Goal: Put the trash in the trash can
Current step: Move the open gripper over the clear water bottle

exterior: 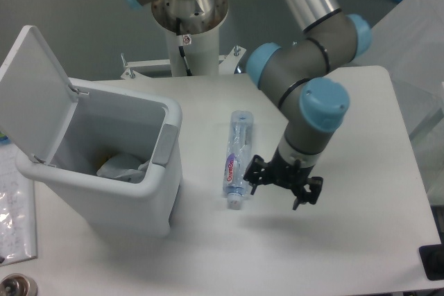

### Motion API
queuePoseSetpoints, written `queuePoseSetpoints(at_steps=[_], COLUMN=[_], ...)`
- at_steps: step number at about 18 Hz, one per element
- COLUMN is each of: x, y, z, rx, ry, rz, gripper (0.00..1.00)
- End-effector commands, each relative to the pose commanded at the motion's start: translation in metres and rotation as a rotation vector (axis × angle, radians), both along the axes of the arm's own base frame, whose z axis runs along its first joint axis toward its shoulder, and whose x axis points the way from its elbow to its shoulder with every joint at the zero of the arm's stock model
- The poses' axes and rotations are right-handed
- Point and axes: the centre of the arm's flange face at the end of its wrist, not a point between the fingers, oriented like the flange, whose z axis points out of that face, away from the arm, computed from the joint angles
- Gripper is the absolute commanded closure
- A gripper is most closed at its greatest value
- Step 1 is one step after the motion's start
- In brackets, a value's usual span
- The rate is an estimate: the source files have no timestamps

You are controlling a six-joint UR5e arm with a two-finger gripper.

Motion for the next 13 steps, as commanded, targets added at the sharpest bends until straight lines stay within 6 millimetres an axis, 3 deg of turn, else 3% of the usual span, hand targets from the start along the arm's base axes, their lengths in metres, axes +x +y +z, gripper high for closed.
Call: queuePoseSetpoints(at_steps=[3,5,13], x=[0.023,0.031,0.048], y=[0.008,0.013,0.033], z=[-0.020,-0.023,-0.062], rx=[-0.071,-0.103,-0.202], ry=[0.001,0.012,0.016], rz=[-0.024,-0.028,-0.007], gripper=[0.00,0.00,0.00])
